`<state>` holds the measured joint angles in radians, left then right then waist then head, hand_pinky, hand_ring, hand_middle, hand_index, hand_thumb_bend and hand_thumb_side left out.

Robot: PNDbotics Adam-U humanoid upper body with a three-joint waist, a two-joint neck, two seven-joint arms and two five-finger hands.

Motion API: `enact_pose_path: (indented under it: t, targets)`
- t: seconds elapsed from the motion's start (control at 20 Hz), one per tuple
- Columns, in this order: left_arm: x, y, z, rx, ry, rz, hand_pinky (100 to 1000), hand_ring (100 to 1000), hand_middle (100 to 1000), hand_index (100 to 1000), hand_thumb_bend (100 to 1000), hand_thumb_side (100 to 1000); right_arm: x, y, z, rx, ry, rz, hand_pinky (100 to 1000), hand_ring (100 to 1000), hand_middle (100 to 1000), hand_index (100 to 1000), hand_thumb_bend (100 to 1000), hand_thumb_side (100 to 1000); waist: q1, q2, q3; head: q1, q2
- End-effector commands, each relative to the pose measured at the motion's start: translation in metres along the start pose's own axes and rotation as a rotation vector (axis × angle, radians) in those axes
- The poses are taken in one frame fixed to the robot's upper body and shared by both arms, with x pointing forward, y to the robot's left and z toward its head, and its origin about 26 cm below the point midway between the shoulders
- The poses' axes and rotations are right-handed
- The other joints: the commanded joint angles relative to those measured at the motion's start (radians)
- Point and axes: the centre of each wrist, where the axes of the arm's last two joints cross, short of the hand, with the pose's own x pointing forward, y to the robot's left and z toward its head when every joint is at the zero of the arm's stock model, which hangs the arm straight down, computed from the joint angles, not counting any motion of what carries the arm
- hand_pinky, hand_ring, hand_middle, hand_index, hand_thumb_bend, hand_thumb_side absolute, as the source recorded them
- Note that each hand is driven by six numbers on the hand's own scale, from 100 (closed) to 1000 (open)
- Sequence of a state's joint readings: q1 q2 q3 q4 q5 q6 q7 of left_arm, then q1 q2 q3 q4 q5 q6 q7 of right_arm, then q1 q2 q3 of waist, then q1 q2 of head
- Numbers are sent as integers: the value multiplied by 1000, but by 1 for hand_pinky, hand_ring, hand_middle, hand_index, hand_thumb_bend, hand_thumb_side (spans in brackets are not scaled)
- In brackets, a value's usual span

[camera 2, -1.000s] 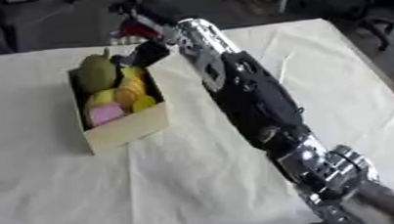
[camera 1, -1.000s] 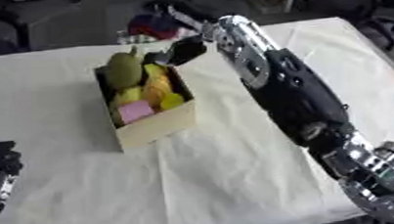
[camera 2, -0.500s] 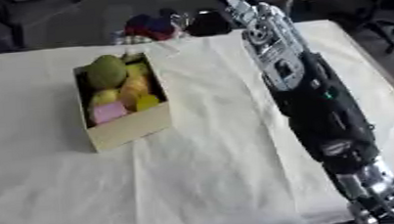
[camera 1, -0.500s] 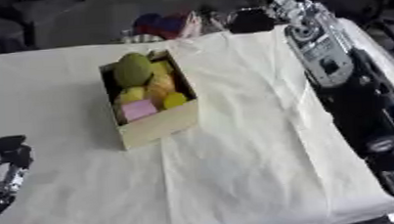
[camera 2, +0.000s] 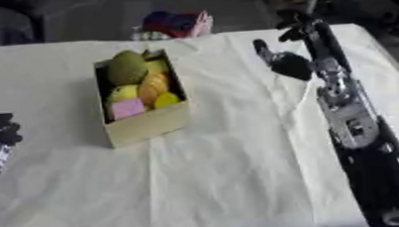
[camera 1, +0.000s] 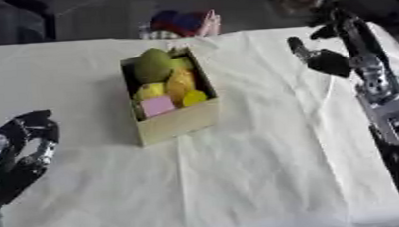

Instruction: Pick up objects on the table and place them in the box.

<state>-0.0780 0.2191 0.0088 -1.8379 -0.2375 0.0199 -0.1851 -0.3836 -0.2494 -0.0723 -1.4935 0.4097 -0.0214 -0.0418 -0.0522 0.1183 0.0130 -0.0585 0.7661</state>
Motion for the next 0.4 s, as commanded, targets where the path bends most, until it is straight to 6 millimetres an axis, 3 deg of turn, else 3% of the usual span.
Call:
enact_pose_path:
  t: [0.05,0.4]
  targets:
    - [5,3,-2,6,-24,-8,876,635,642,802,240,556,-5,6,14,-63,14,-84,747,630,646,845,404,286,5,-4,0,30,4]
    - [-2,-3,3,-16,4,11,877,630,636,800,235,560,-17,12,68,-82,61,-189,740,617,629,842,379,261,4,-23,10,83,4]
